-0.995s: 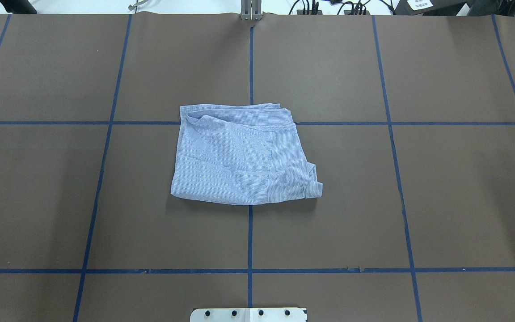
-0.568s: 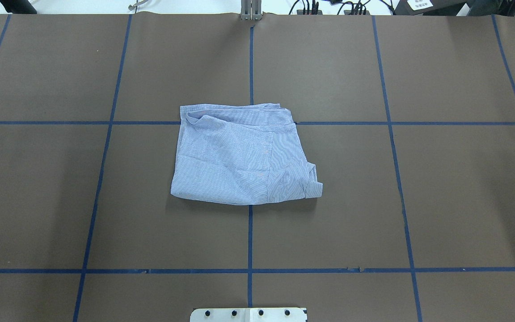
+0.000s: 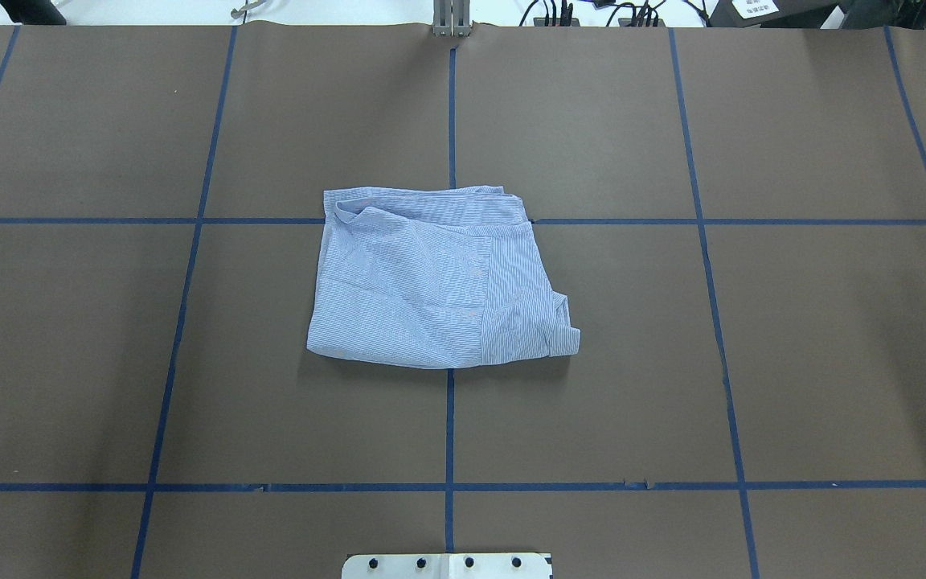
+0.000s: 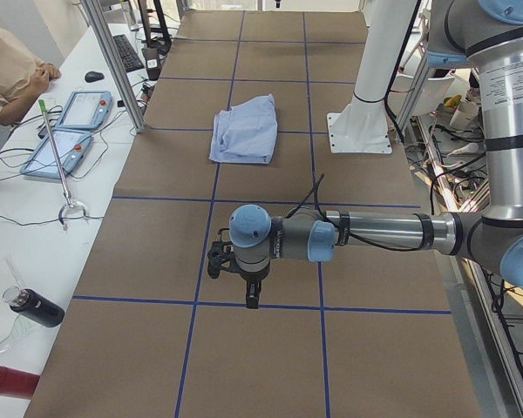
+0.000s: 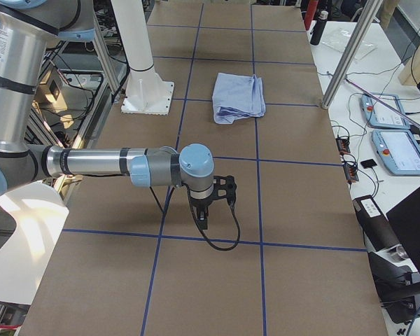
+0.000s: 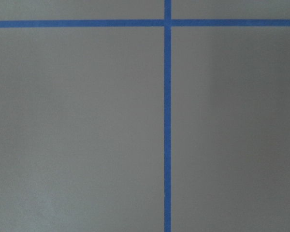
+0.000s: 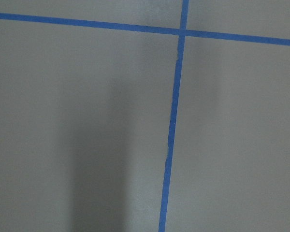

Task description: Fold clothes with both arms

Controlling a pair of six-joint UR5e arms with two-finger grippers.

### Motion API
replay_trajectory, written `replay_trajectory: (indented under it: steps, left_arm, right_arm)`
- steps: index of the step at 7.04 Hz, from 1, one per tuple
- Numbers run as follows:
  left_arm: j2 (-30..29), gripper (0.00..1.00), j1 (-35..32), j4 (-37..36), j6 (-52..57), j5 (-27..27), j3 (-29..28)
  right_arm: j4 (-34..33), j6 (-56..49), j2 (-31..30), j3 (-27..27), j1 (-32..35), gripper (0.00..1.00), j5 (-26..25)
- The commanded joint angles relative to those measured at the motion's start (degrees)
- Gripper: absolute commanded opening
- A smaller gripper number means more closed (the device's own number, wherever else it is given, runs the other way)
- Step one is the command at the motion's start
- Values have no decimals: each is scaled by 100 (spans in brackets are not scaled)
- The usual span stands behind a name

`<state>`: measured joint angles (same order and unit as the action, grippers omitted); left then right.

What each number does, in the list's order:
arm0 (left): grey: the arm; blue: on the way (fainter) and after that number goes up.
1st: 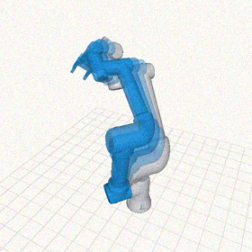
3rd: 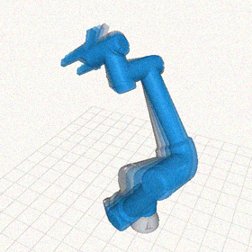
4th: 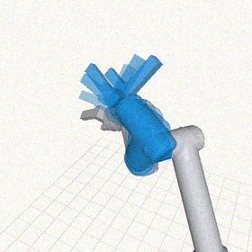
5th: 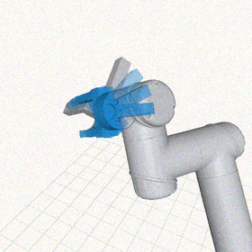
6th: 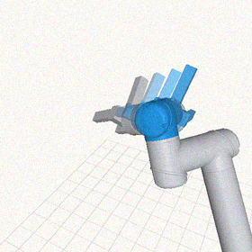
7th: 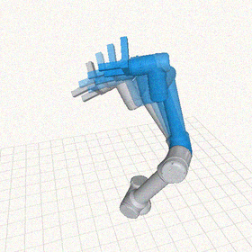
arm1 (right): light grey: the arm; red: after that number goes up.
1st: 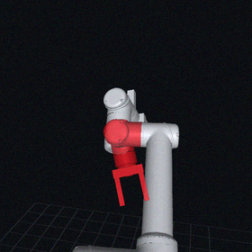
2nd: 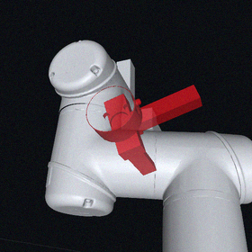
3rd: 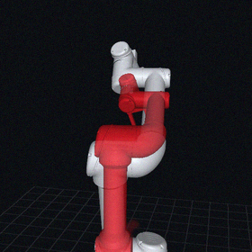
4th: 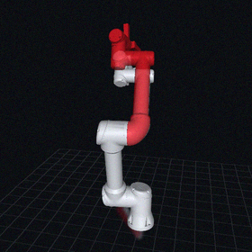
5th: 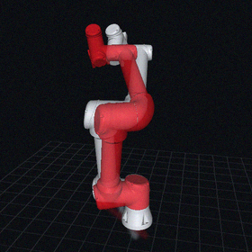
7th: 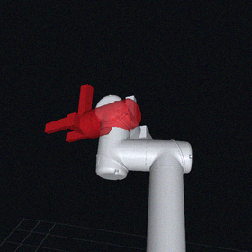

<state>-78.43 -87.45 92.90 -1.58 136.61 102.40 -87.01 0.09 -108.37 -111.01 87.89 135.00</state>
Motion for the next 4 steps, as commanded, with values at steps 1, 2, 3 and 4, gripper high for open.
replay_trajectory:
  steps: [1, 2, 3, 4]
  left_arm:
    - [-6, 100, 0, 280, 0, 15, 34]
    - [-6, 100, 0, 325, 0, 24, 43]
    - [-15, 100, 0, 413, 0, 24, 69]
    - [-15, 100, 0, 492, -9, 24, 60]
  right_arm:
    - [-9, 0, 0, 9, 0, 100, 0]
    - [-9, -8, -9, 9, 0, 100, 0]
    - [0, -9, 0, 9, 0, 100, 0]
    - [-9, 0, -17, 9, 0, 100, 0]
